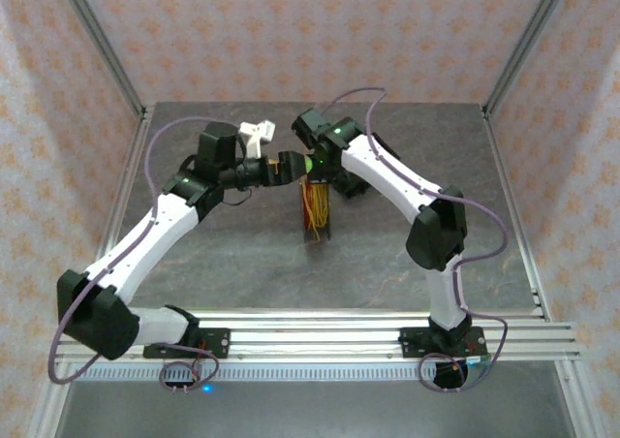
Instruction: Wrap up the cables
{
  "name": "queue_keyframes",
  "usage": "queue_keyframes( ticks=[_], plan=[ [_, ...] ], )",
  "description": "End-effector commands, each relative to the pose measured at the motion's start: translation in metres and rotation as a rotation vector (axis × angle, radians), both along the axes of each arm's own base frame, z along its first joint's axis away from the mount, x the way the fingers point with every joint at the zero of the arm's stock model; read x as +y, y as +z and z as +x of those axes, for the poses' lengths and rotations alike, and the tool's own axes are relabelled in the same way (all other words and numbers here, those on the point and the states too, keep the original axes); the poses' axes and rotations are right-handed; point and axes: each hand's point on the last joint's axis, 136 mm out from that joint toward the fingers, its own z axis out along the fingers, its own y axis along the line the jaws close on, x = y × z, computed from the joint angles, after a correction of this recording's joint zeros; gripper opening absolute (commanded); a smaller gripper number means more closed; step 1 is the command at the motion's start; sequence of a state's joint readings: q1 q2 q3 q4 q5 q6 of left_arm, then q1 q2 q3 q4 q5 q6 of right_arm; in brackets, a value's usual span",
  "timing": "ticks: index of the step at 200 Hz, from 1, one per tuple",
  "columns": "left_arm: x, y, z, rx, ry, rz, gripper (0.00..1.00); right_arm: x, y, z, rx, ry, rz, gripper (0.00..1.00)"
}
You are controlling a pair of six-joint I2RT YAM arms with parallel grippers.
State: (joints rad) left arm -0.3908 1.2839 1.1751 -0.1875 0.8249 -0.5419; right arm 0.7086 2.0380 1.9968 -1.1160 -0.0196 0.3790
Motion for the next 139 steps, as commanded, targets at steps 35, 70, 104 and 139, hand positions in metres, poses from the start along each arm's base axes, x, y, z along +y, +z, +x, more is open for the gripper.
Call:
queue_keyframes(
  ticks=[35, 70, 104, 139],
  plan=[
    [-0.009, 0.012, -0.005, -0.146, -0.046, -0.006, 0.99, 0.014, -0.01, 0.004, -0.002, 0.026, 0.006, 0.0],
    [0.038, 0.053, 0.003, -0.225, 0.166, -0.141, 0.94, 0.008, -0.005, 0.002, -0.031, 0.037, 0.0, 0.0],
    [0.064, 0.024, 0.015, -0.075, 0.279, 0.03, 0.78, 0.014, 0.004, 0.001, -0.073, 0.086, 0.045, 0.0],
    [0.066, -0.007, 0.019, 0.098, 0.249, 0.192, 0.7, 0.021, 0.017, -0.006, -0.152, 0.179, 0.057, 0.0]
  ],
)
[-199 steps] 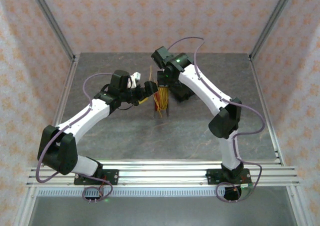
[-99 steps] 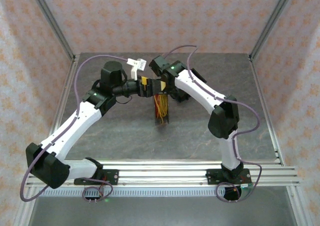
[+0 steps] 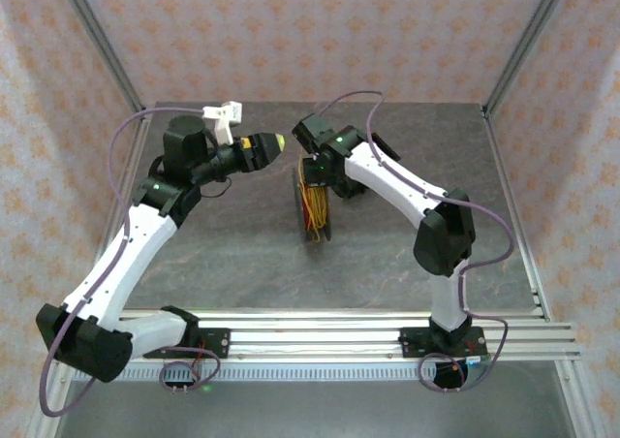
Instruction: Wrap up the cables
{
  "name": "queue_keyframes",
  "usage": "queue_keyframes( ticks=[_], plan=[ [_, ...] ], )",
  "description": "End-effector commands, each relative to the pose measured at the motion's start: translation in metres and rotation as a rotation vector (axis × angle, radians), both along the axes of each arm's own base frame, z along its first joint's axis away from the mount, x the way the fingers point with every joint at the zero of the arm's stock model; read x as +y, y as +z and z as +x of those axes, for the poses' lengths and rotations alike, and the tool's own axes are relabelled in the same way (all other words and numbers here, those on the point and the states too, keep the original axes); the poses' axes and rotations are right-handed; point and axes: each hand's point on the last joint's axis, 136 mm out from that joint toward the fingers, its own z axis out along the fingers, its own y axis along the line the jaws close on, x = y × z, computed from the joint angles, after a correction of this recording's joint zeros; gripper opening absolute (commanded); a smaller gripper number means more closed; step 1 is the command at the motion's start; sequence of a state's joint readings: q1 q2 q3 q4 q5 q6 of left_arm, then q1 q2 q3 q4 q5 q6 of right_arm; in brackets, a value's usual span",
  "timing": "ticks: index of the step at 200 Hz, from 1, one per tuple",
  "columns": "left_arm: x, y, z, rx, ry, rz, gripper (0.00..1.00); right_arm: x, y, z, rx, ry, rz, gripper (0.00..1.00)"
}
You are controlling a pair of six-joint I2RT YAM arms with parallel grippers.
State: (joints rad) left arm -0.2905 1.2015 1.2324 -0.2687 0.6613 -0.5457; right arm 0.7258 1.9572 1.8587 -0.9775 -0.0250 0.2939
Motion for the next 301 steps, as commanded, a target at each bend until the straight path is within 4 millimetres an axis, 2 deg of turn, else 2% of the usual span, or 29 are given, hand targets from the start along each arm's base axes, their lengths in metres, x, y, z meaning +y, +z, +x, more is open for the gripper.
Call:
queue_keyframes(
  ticks=[1, 30, 57, 94, 110, 165, 184, 193, 222, 225, 256, 281, 301],
  plan=[
    [0.007, -0.045, -0.002, 0.199, -0.001, 0.143, 0.7, 0.014, 0.016, -0.002, -0.086, 0.085, 0.034, 0.0],
    [-0.004, -0.07, 0.005, 0.309, -0.085, 0.196, 0.69, 0.019, 0.026, -0.011, -0.14, 0.165, 0.043, 0.0],
    [-0.016, -0.077, 0.017, 0.332, -0.119, 0.152, 0.69, 0.02, 0.032, -0.019, -0.175, 0.211, 0.059, 0.0],
    [-0.024, -0.091, 0.029, 0.376, -0.14, 0.139, 0.6, 0.023, 0.037, -0.027, -0.188, 0.25, 0.073, 0.0],
    [-0.027, -0.095, 0.029, 0.393, -0.156, 0.134, 0.53, 0.023, 0.038, -0.028, -0.19, 0.253, 0.07, 0.0],
    [-0.026, -0.108, 0.033, 0.415, -0.15, 0.155, 0.48, 0.031, 0.041, -0.031, -0.194, 0.278, 0.089, 0.0],
    [-0.026, -0.116, 0.037, 0.43, -0.148, 0.169, 0.42, 0.033, 0.043, -0.033, -0.198, 0.288, 0.097, 0.0],
    [-0.026, -0.12, 0.039, 0.436, -0.148, 0.179, 0.36, 0.034, 0.046, -0.034, -0.205, 0.291, 0.103, 0.0],
    [-0.024, -0.13, 0.045, 0.455, -0.139, 0.204, 0.02, 0.031, 0.055, -0.035, -0.224, 0.284, 0.117, 0.0],
    [-0.024, -0.131, 0.045, 0.457, -0.135, 0.203, 0.0, 0.031, 0.056, -0.036, -0.226, 0.286, 0.123, 0.0],
    [-0.014, -0.14, 0.063, 0.449, -0.082, 0.174, 0.0, 0.036, 0.083, -0.048, -0.257, 0.312, 0.231, 0.0],
    [-0.001, -0.15, 0.083, 0.457, -0.042, 0.135, 0.0, 0.038, 0.116, -0.063, -0.305, 0.336, 0.356, 0.0],
    [0.006, -0.161, 0.094, 0.475, -0.018, 0.096, 0.0, 0.028, 0.145, -0.071, -0.391, 0.305, 0.454, 0.0]
  ],
)
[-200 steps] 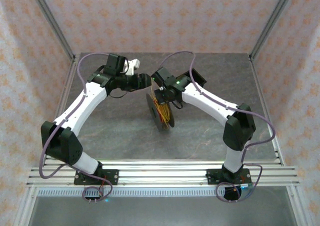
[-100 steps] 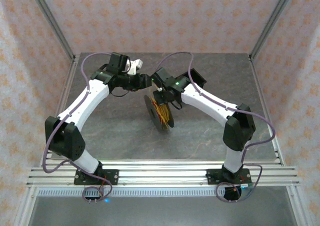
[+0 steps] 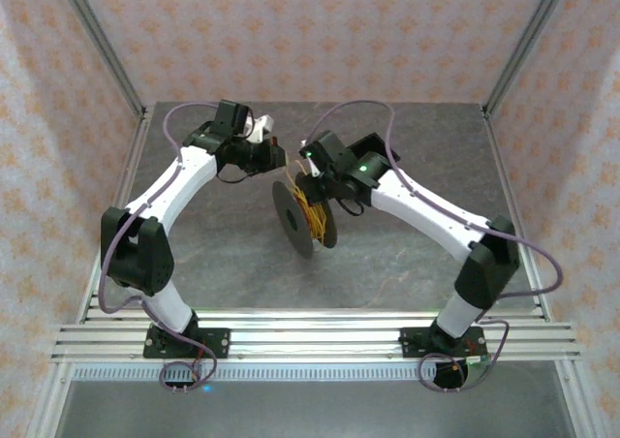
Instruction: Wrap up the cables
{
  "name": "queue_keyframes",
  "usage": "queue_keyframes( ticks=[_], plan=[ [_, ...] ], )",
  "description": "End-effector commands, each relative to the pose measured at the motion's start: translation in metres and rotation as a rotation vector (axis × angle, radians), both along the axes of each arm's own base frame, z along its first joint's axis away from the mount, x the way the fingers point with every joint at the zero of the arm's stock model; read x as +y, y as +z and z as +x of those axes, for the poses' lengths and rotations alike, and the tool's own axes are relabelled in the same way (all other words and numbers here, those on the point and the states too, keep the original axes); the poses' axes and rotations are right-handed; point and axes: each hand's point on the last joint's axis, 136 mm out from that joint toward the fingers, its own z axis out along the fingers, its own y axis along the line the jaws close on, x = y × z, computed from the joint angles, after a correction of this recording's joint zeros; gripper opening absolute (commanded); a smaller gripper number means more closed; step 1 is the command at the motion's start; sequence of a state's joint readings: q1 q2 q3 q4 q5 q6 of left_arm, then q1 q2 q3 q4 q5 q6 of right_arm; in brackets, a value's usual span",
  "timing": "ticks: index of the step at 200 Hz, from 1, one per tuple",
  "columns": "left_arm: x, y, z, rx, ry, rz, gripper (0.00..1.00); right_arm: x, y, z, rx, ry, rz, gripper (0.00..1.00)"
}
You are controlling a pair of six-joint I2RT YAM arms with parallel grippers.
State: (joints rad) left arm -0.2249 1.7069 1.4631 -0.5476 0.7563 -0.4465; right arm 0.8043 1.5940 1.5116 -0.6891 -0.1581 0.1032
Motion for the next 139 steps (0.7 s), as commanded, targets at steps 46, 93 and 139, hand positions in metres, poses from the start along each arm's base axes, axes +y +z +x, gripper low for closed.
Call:
queue_keyframes(
  ticks=[46, 93, 139],
  plan=[
    [0.012, -0.044, 0.026, 0.047, 0.136, -0.161, 0.0, -0.047, 0.145, -0.004, -0.314, -0.22, 0.565, 0.0],
    [0.002, -0.039, 0.019, 0.046, 0.25, -0.401, 0.0, -0.096, 0.162, 0.016, -0.454, -0.513, 0.77, 0.0],
    [-0.021, -0.016, 0.008, 0.058, 0.366, -0.676, 0.0, -0.128, 0.136, 0.041, -0.554, -0.803, 0.8, 0.0]
  ],
)
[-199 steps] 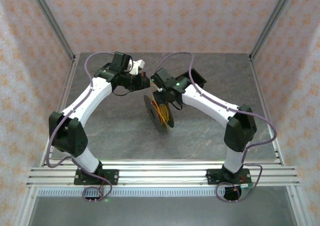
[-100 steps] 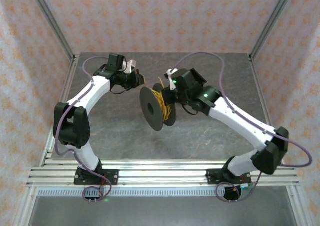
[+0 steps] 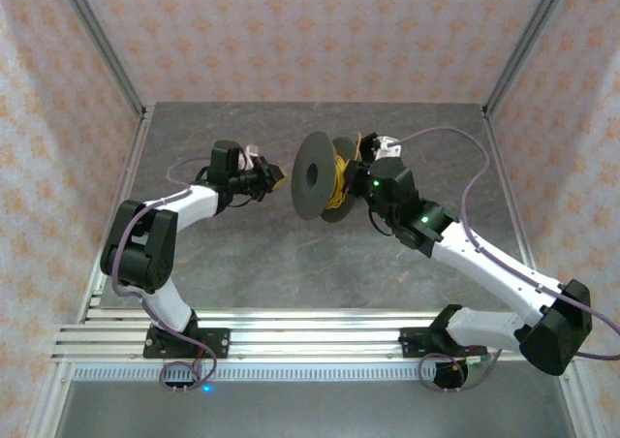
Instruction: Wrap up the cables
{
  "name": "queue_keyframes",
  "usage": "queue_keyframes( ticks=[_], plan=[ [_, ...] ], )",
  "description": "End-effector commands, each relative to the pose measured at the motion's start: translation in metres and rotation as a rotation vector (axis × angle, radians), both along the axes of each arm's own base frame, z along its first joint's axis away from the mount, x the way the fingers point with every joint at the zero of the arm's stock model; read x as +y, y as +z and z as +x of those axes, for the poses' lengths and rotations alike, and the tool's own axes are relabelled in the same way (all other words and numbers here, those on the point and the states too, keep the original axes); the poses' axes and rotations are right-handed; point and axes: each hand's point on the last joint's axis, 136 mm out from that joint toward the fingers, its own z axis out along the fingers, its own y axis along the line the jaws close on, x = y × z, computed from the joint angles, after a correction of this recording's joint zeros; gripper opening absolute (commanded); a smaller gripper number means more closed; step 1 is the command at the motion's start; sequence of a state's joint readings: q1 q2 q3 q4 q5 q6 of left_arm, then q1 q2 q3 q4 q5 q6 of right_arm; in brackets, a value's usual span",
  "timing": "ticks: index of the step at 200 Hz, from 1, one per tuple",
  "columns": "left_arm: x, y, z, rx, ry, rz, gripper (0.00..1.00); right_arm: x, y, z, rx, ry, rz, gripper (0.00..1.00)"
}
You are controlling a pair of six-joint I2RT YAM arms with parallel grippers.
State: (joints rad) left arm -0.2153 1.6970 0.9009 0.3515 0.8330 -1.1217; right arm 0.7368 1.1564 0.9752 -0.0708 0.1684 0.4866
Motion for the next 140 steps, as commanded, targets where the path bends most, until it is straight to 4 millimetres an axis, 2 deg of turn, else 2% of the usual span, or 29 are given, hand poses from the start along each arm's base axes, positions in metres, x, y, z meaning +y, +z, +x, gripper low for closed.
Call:
queue_keyframes(
  ticks=[1, 21, 25, 39, 73, 103, 140],
  plan=[
    [-0.014, 0.055, 0.008, -0.112, 0.107, -0.218, 0.0, -0.035, 0.073, 0.021, -0.235, -0.28, 0.273, 0.0],
    [-0.021, 0.064, 0.004, -0.119, 0.153, -0.321, 0.0, -0.048, 0.064, 0.025, -0.233, -0.384, 0.271, 0.0],
    [-0.021, 0.064, 0.003, -0.112, 0.16, -0.334, 0.0, -0.046, 0.054, 0.03, -0.215, -0.402, 0.25, 0.0],
    [-0.026, 0.07, 0.0, -0.122, 0.174, -0.371, 0.0, -0.048, 0.044, 0.035, -0.197, -0.443, 0.235, 0.0],
    [-0.047, 0.073, -0.012, -0.116, 0.167, -0.367, 0.0, -0.038, 0.029, 0.048, -0.169, -0.469, 0.17, 0.0],
    [-0.045, 0.069, -0.027, -0.097, 0.207, -0.335, 0.0, -0.035, 0.012, 0.059, -0.135, -0.516, 0.109, 0.0],
    [-0.056, 0.071, -0.045, -0.09, 0.227, -0.295, 0.0, -0.022, -0.002, 0.074, -0.089, -0.535, 0.083, 0.0]
  ],
)
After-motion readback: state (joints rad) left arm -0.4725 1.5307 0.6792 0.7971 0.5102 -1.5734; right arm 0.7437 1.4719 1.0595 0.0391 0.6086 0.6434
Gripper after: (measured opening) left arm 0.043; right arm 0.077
